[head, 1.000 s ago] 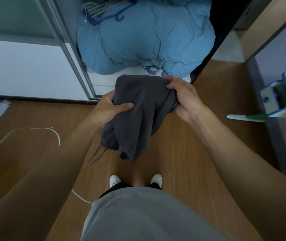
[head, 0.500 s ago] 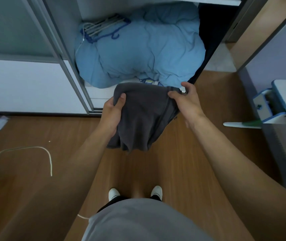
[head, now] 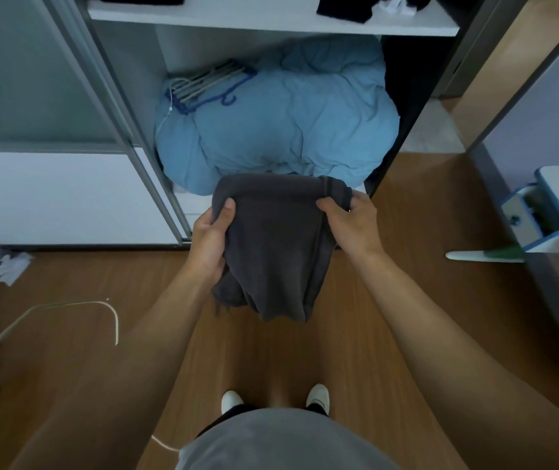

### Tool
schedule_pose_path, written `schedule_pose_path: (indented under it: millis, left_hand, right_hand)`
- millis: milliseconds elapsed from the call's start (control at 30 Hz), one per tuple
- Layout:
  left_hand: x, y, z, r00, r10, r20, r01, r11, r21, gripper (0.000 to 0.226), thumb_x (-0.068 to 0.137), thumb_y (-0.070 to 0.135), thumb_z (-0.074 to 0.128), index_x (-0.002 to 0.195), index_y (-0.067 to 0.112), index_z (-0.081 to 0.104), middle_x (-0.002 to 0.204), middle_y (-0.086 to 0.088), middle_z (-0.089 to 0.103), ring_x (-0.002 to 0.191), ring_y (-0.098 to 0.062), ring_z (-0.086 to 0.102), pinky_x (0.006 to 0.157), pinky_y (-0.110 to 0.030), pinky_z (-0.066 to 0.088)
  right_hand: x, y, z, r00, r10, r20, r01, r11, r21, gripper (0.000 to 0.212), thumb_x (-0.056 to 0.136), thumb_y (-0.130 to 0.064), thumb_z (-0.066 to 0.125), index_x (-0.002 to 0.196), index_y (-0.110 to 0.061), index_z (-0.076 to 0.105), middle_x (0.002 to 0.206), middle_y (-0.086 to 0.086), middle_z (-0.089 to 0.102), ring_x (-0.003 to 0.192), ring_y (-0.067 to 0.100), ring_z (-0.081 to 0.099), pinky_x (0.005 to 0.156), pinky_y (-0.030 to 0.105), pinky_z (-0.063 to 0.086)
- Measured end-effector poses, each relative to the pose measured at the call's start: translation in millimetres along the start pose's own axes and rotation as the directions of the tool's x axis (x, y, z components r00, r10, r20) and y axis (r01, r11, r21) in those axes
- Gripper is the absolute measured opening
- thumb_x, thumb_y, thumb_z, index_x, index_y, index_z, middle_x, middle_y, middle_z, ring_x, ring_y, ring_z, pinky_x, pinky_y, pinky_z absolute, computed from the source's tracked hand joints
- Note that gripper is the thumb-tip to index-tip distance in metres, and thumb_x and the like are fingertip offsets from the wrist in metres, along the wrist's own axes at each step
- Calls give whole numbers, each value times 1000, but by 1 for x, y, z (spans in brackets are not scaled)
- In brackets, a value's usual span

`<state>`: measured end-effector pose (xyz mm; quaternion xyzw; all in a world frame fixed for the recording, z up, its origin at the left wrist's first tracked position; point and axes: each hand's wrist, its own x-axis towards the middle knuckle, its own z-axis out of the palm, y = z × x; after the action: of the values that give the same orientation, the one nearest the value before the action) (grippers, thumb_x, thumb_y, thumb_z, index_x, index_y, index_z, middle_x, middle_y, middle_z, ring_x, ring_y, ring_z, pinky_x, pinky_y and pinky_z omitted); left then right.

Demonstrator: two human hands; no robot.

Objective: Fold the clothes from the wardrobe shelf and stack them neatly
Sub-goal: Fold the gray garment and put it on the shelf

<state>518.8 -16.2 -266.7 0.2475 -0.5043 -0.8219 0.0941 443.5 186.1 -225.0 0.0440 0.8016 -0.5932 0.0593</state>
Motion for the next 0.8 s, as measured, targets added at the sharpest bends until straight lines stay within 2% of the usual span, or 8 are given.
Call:
schedule_pose_path:
  millis: [67,133,267,400,500,600,667,800]
  left_hand:
    - [-3,0,5,1000,-9,-13,8,999,-52,30,97,33,62,119,13,67,114,-4,75,108,-19,71,93,-34,57]
    - [-5,-1,9,1000,-19,-21,17,995,-94,27,99,30,61,118,12,67,114,-6,75,108,-20,71,93,-34,57]
    - [-4,3,11,998,-61,8,62,997,-55,27,98,36,61,115,16,67,110,0,77,102,-15,73,81,-26,59]
    - [3,10,4,996,-31,85,27,999,47,27,95,38,65,112,19,71,112,-3,76,104,-16,72,77,-23,59]
    - [10,22,1,992,29,122,-46,989,144,22,95,37,66,108,22,75,112,-3,76,108,-19,71,87,-29,58]
    - [15,32,5,979,65,195,-115,959,258,28,97,37,62,120,23,72,119,1,74,113,-15,68,95,-30,55]
    - [16,35,10,977,91,191,-153,927,342,32,98,40,60,114,17,74,113,-3,76,108,-18,70,97,-36,55]
    - [14,36,18,981,117,154,-176,871,459,42,97,55,54,105,19,75,102,3,78,99,-13,72,88,-28,57]
  right_hand:
    - [2,0,-1,1000,-7,-9,7,1000,-21,49,86,-28,72,129,-6,62,137,1,55,124,13,53,106,38,48]
    - [4,-1,-4,999,13,36,-14,999,32,58,90,-28,69,143,-10,51,145,-5,48,125,6,50,101,25,49]
    - [4,-9,-9,988,-7,155,-32,968,250,22,93,-21,66,108,-6,74,95,-3,76,92,11,72,69,15,53]
    - [1,-12,-9,975,-49,215,-29,939,344,13,91,-15,65,87,-10,77,82,-1,76,78,11,72,65,18,54]
    - [3,-12,-11,966,-52,253,-42,934,354,25,89,-12,66,68,-19,77,74,1,74,73,14,72,63,22,55]
    - [5,-12,-13,971,-24,239,-66,930,361,19,89,-14,68,72,-16,77,77,4,75,76,16,72,66,25,56]
    - [5,-12,-13,977,18,215,-107,905,413,11,89,-15,69,81,-11,76,80,5,76,77,16,73,66,26,57]
    - [3,-12,-13,974,96,204,-194,821,537,16,89,-16,71,99,-4,74,88,6,78,82,18,75,68,26,59]
